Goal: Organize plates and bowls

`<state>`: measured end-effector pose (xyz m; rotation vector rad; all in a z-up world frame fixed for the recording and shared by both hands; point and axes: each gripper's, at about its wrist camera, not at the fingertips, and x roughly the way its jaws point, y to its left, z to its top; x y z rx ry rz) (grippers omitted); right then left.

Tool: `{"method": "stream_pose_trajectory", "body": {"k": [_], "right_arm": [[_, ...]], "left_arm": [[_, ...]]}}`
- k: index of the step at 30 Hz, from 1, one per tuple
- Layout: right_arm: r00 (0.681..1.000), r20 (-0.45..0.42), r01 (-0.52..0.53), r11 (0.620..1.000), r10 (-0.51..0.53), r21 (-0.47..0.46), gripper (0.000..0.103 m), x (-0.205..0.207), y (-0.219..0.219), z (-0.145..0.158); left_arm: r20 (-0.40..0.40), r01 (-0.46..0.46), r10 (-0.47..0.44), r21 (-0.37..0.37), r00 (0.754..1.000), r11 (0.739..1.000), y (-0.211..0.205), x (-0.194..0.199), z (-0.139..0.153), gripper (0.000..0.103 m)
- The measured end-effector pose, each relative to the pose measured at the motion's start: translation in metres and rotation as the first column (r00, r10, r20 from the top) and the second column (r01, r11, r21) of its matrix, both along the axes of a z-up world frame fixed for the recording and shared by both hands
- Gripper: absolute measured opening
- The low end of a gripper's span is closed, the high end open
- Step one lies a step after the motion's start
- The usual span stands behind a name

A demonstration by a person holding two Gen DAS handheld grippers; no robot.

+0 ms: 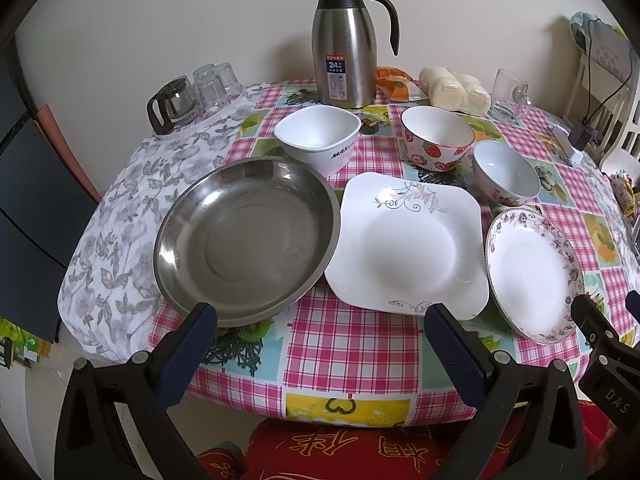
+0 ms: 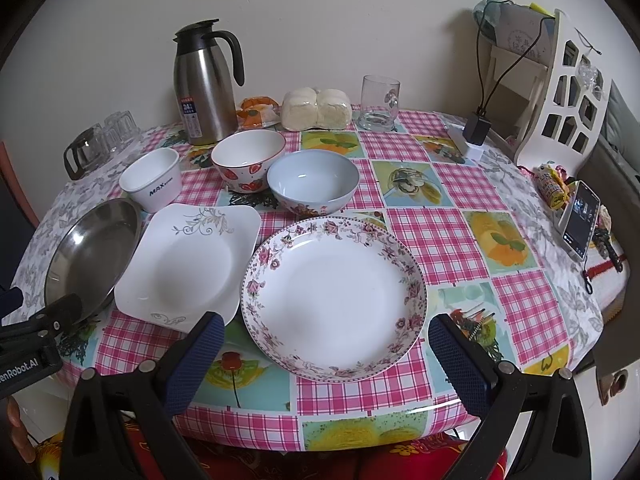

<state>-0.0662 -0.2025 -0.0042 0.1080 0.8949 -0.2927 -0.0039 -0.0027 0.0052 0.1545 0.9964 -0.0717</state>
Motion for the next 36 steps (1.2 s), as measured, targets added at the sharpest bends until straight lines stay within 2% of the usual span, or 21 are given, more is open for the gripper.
{"method": "stream_pose_trajectory", "body": {"k": [36], "right_arm": [[1.000,-0.002,0.001,1.000,-0.001,0.003,0.103,0.0001,-0.0013,-0.0006]], "left_arm": [[-0.018,-0.011,0.011,-0.018,1.000,1.000,0.0039,0.0024,-0.0021,0.103]]}}
